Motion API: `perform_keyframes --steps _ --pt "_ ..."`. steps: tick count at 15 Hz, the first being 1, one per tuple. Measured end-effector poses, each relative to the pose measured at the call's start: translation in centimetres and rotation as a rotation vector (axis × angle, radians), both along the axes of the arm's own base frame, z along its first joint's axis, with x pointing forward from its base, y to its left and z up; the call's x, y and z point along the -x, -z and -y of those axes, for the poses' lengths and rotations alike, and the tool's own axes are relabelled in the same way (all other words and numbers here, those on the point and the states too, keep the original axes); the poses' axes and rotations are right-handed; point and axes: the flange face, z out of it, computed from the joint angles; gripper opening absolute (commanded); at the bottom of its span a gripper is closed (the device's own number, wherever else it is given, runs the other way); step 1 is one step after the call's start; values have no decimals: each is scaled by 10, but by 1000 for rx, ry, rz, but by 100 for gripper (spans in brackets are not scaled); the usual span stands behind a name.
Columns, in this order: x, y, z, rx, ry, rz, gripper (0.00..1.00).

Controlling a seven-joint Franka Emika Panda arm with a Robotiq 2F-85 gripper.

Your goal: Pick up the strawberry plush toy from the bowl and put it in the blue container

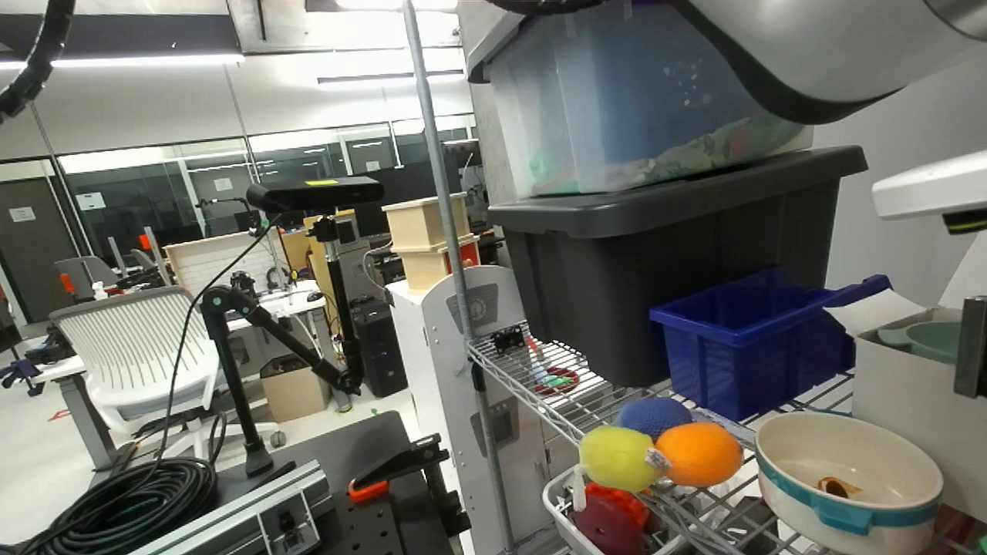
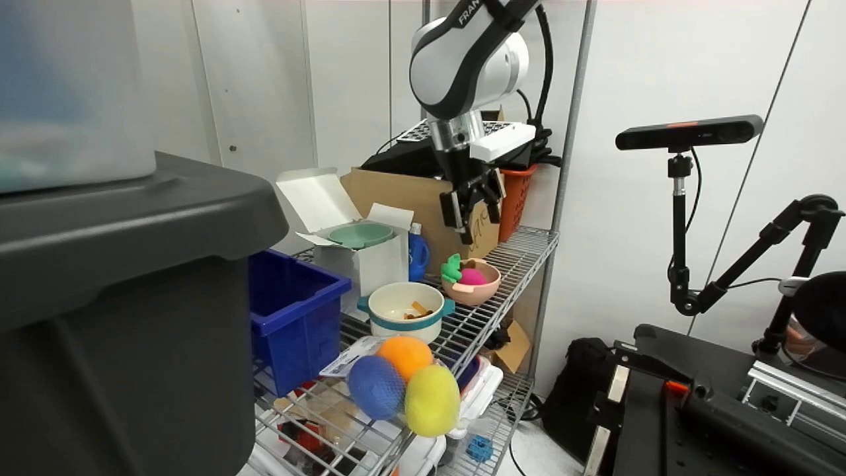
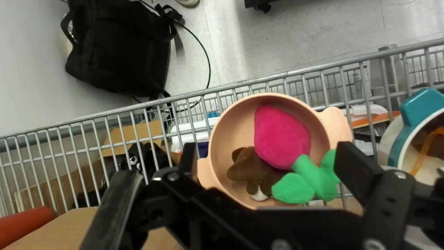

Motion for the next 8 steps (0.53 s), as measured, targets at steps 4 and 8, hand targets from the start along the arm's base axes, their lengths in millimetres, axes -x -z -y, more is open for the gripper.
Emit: perform_keyframes --steps 4,8 --pt "-1 13 14 2 20 -18 100" --pt "-2 38 29 4 36 -34 100"
